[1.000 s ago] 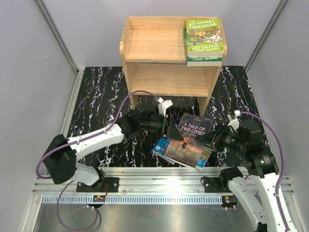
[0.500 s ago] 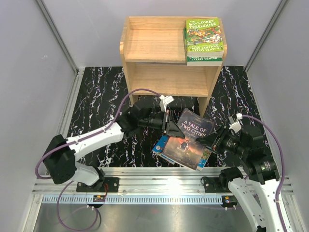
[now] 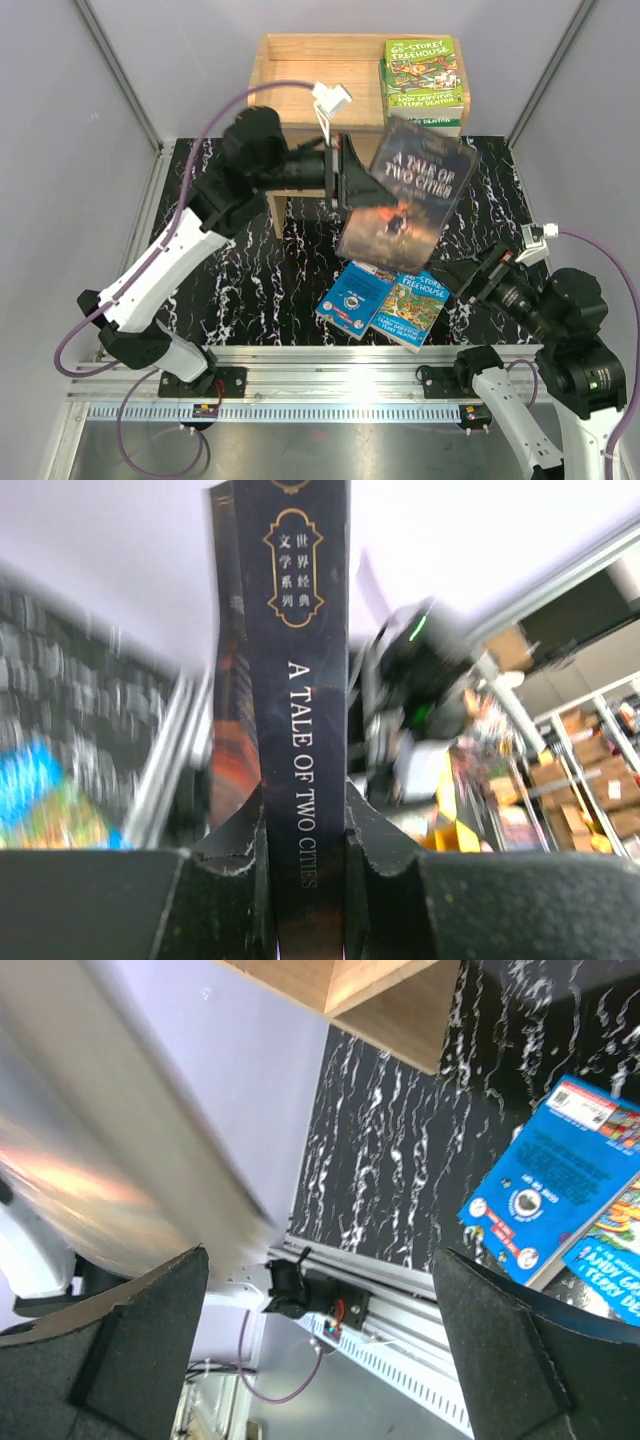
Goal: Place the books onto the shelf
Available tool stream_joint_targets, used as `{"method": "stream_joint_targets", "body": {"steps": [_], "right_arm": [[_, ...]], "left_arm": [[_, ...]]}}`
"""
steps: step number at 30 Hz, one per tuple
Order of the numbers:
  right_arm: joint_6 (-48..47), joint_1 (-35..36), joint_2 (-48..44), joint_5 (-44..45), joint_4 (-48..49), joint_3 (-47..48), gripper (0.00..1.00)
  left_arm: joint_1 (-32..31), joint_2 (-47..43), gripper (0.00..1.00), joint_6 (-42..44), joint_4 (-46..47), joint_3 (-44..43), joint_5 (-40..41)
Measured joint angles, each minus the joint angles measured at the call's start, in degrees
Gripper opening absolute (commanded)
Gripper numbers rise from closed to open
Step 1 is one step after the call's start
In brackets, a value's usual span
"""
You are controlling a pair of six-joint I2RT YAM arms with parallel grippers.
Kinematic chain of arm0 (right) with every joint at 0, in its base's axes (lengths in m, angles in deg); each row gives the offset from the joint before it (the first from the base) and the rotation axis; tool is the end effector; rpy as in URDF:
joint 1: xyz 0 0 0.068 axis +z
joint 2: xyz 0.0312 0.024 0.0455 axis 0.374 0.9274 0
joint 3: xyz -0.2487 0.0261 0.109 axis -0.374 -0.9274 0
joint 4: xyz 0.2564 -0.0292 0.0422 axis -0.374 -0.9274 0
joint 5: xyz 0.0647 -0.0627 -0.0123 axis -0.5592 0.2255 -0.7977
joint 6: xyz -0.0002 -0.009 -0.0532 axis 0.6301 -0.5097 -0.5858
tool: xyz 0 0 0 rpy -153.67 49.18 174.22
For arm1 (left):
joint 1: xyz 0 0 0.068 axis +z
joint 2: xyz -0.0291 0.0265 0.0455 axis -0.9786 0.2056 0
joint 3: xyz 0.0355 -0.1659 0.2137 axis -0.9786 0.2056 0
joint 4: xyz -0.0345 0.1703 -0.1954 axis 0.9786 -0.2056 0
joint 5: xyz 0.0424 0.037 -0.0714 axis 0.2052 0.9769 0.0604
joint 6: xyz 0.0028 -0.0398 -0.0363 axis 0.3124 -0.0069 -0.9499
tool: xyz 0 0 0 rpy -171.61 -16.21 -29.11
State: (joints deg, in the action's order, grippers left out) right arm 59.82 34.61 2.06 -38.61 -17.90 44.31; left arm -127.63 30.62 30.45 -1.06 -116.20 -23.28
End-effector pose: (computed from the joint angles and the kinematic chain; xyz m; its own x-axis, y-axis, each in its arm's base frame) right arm 0.0387 0.0241 0.4061 -0.5935 0.5685 -0.5697 -0.2308 0.5579 0.7972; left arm 0.1791 -0.2458 0.5169 -0.7114 0.0269 -0.7022 0.7026 0.0106 -0.7115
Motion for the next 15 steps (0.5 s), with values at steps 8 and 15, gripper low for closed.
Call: {"method": "stream_joint_targets", "body": {"steps": [8,15], "right_arm": [[-1.6,0.0,-2.0,3.0,-6.1,-1.7,1.0],[-1.3,0.0,-3.8,3.0,-7.8,-2.7,1.0]], "left_arm": [[10.2,13.8,0.0,-14.7,22.3,-21.5,-4.5],[14.3,29.6,0.0,-24.6,33.8,-34.8,2.3]]}}
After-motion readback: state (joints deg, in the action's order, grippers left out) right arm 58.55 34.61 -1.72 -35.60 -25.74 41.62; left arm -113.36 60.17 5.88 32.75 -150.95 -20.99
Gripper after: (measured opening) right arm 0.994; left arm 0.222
